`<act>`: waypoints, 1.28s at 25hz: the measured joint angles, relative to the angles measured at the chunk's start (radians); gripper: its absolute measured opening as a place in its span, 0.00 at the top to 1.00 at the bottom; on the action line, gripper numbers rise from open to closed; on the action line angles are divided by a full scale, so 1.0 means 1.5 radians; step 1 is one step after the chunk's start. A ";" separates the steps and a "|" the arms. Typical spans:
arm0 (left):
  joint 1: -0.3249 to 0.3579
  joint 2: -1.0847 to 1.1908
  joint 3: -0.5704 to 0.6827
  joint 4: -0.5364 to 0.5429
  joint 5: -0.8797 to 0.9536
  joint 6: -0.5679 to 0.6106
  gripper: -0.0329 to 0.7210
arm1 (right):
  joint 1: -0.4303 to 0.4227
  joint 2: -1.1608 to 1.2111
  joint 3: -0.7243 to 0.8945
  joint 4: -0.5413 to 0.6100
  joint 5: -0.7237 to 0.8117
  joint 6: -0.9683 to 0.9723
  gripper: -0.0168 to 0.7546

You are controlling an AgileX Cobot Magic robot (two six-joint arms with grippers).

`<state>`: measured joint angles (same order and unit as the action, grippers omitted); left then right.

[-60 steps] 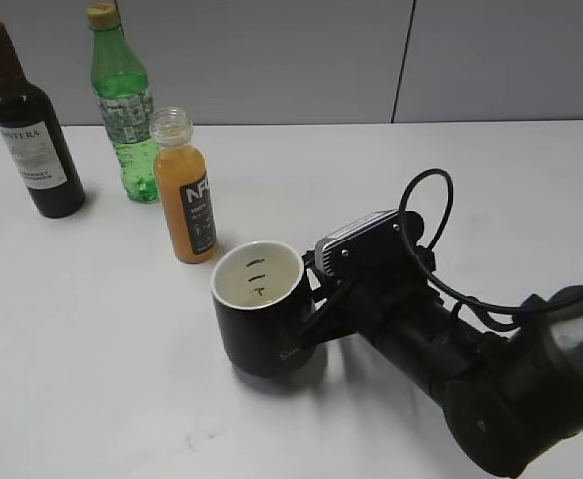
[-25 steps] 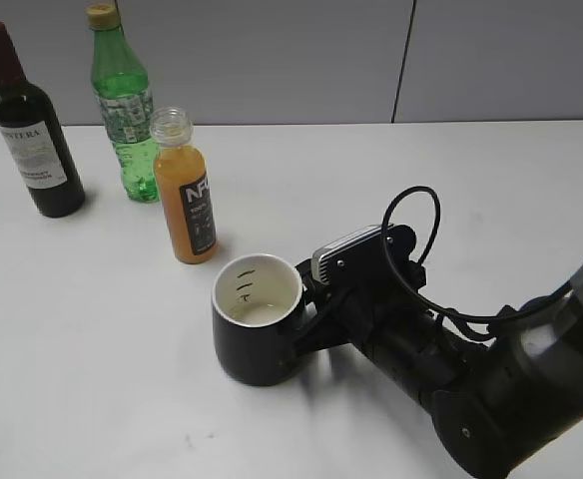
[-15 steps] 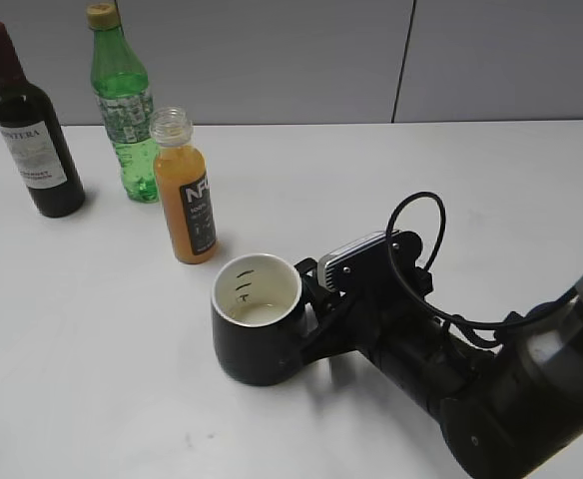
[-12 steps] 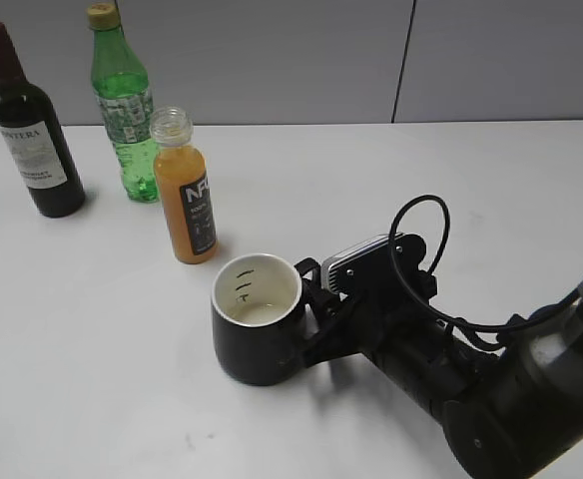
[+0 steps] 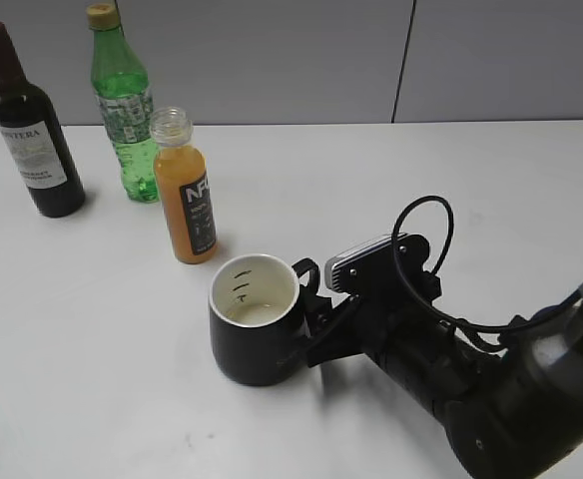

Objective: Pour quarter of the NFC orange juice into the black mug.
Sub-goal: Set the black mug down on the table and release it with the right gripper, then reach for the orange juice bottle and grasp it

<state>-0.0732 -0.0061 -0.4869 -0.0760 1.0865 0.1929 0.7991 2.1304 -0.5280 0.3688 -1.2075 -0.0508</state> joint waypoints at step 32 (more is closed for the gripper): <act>0.000 0.000 0.000 0.000 0.000 0.000 0.65 | 0.000 -0.575 0.127 0.133 0.560 -0.231 0.16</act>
<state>-0.0732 -0.0061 -0.4869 -0.0760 1.0865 0.1929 0.7991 1.2684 -0.3377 0.5680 -0.3682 -0.3979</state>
